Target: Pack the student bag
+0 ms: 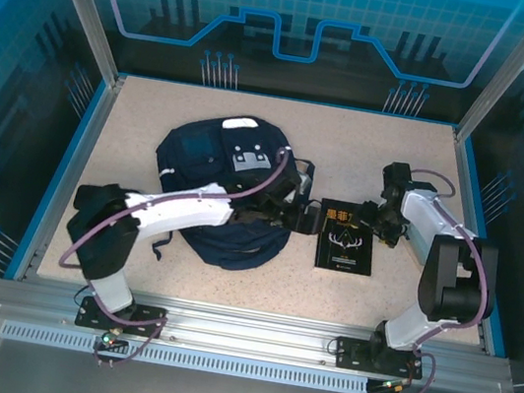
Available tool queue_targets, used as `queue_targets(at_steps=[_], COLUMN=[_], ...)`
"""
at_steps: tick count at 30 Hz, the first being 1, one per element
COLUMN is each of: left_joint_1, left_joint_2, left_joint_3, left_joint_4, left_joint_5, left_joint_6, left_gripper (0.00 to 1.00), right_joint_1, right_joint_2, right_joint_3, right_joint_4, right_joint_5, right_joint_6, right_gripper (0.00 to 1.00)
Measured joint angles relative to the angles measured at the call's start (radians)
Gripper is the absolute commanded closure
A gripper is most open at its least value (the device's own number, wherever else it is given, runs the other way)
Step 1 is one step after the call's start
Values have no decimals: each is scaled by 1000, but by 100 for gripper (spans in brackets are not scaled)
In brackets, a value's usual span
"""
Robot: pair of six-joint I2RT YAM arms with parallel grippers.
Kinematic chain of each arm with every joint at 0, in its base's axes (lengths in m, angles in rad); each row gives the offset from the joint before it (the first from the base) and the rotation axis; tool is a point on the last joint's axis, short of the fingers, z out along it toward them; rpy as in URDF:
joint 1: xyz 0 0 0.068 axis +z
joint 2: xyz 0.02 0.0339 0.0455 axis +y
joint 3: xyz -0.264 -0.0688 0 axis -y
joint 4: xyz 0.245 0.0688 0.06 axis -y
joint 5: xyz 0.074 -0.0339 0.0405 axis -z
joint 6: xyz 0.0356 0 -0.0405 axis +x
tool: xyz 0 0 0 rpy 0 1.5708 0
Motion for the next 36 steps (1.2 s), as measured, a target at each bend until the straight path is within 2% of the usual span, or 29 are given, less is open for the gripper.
queue_targets(at_steps=[7,15,24,30,36], left_joint_1=[-35,-40,-40,-40,-40], left_joint_2=[167,299,399,447,462], left_joint_3=[124,221,315,352,365], left_joint_4=[-19,-90,-172,-212,-234], left_joint_5=[-5,-16,-53,-64,-67], left_joint_6=[-107,-146,-124,-106,-97], left_gripper=[24,33,46,56,62], right_joint_1=[-2,-4,33,30,28], right_joint_2=[80,44,-73,-76,-59], right_joint_3=[-8,-61,-196,-198,-196], right_joint_4=[6,56,71,51,57], right_joint_5=[-5,-49,-120,-136,-159], right_joint_6=[3,19,68,59,20], right_gripper=[37,45,43,41,41])
